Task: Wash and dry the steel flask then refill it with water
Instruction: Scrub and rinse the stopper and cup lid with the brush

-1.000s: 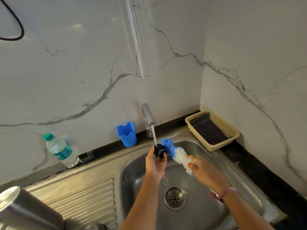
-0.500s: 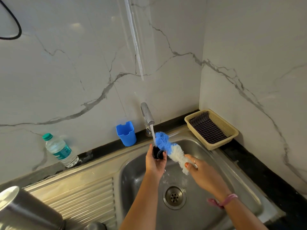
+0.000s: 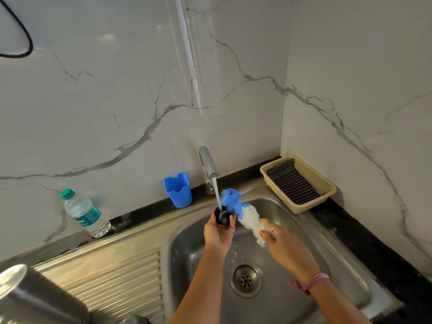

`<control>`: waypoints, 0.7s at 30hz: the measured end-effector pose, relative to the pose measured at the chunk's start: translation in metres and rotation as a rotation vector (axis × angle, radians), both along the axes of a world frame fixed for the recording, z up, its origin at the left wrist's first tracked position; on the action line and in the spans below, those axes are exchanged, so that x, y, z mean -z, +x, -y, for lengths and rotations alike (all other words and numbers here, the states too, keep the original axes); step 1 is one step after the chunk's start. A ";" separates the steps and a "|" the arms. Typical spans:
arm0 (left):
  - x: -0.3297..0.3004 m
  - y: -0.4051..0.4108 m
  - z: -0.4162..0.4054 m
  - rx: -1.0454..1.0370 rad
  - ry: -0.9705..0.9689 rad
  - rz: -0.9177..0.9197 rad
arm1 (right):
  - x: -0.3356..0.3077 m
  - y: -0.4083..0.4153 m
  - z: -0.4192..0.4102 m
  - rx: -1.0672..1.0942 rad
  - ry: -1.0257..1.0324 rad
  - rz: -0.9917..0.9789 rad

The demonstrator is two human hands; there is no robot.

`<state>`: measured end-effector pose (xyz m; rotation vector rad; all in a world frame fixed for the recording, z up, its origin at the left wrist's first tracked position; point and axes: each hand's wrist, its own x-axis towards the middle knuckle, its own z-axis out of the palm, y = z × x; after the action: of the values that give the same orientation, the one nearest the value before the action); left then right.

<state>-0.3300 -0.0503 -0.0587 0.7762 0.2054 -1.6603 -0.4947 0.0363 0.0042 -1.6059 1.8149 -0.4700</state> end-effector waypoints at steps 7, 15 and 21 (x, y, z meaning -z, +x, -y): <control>-0.002 -0.004 -0.006 0.038 -0.011 0.057 | 0.004 0.000 0.001 0.020 0.008 -0.018; -0.003 -0.001 -0.008 0.043 -0.025 0.018 | 0.007 -0.001 -0.001 -0.002 0.021 0.002; -0.006 -0.002 -0.008 0.083 -0.004 0.064 | 0.004 -0.001 -0.001 0.017 0.030 0.029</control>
<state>-0.3317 -0.0419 -0.0529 0.8434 0.1261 -1.7100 -0.4957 0.0377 0.0006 -1.5569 1.8070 -0.4700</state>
